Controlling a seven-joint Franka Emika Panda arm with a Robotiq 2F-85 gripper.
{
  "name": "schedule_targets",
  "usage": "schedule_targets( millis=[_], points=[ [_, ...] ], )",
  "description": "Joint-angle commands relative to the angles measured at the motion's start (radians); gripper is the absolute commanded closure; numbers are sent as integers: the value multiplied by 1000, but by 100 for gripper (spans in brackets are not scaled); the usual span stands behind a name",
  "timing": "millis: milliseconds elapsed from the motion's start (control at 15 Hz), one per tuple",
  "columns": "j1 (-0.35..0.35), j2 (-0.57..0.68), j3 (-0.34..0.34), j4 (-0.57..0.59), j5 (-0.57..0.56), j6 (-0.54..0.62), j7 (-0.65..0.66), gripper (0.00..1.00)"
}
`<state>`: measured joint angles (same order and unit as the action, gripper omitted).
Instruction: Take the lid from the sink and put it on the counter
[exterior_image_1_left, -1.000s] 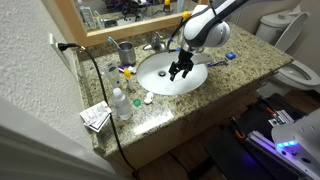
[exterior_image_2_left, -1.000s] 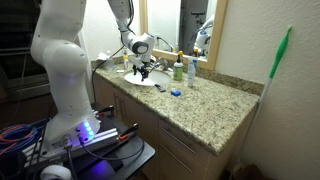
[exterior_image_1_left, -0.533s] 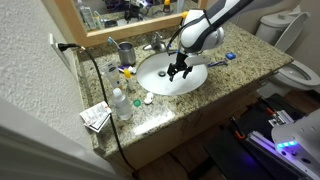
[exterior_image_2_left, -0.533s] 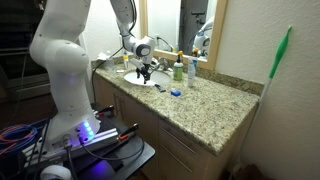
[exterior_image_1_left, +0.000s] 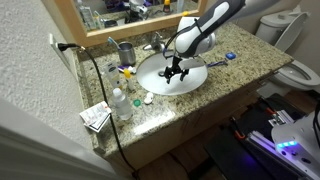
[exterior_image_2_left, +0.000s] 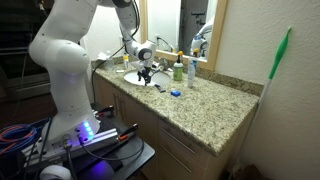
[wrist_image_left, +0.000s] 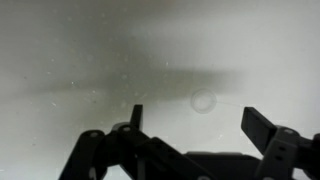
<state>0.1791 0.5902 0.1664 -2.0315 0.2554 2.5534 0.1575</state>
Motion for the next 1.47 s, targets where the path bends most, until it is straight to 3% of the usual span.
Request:
schedule_targets(
  millis=[0,467,533,1400],
  points=[
    [43,82,-24,59,-53,-14,43,0],
    [97,163,-31,131,-77,58,62,0],
    [71,148,-9,105,-59,41,38,0],
    [85,158,-26,123,-63,44,89,0]
  ],
)
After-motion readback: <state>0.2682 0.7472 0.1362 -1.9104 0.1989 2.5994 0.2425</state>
